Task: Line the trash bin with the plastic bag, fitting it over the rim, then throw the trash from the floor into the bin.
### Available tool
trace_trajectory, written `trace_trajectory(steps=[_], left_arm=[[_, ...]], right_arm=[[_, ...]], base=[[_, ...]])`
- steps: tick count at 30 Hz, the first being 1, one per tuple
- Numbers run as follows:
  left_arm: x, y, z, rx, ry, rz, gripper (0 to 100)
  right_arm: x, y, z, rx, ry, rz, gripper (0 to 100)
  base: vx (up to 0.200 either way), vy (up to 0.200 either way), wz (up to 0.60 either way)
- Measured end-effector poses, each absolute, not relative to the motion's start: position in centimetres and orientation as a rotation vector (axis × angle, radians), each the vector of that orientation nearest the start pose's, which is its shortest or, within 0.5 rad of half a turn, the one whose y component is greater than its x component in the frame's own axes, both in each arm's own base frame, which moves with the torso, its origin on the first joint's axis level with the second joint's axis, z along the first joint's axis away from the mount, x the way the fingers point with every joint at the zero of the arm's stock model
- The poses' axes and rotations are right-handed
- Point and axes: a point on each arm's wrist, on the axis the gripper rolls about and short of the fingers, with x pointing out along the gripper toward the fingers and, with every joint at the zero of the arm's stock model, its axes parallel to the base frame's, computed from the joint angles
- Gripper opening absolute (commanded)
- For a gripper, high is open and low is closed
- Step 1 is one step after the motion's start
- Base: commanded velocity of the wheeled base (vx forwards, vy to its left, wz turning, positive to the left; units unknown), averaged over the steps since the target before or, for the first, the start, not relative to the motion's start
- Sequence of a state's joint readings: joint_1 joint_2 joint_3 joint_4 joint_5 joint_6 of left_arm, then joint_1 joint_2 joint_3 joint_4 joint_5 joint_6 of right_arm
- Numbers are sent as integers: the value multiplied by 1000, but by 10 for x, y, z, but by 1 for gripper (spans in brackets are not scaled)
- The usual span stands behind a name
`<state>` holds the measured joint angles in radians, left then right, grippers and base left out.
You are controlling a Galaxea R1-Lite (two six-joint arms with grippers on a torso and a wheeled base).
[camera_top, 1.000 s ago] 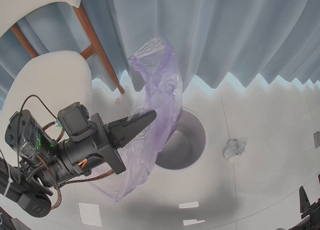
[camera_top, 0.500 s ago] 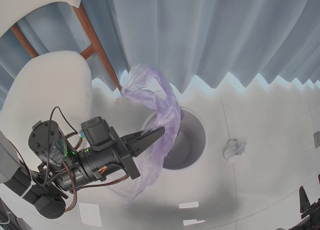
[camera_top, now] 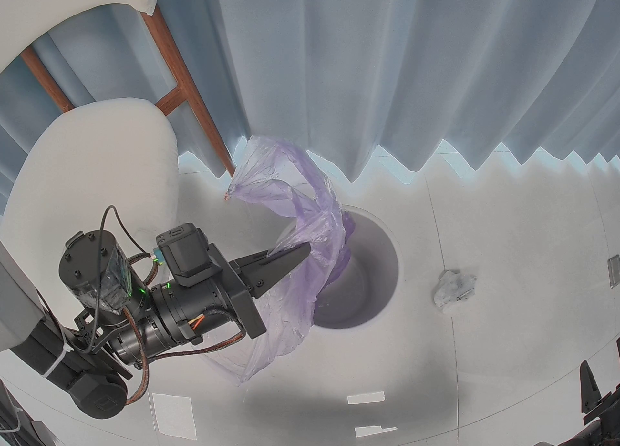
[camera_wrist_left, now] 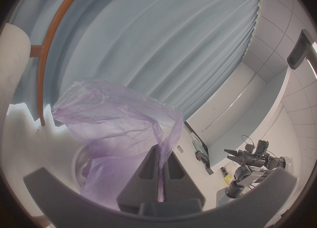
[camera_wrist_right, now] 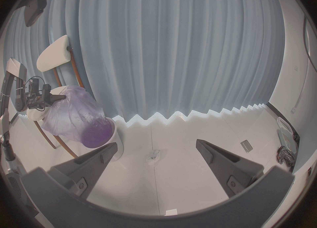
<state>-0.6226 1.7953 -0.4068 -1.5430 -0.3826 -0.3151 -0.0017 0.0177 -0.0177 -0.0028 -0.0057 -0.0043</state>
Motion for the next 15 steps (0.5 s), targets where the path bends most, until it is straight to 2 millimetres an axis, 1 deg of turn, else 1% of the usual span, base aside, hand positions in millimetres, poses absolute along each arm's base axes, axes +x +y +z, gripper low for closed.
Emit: trace_trajectory(steps=[4,7,15], left_arm=[[217,-165,149,-308,2,-1014,0],[217,-165,150,-306,-1,-1011,0],[216,-165,150,-298,-5,-1012,0]], right_arm=[[-23,0,81,-4,-3,-7,100],[-23,0,81,-4,-3,-7,100],[-23,0,81,-4,-2,-7,100]], base=[[0,0,0],[0,-200,0],[0,0,0]])
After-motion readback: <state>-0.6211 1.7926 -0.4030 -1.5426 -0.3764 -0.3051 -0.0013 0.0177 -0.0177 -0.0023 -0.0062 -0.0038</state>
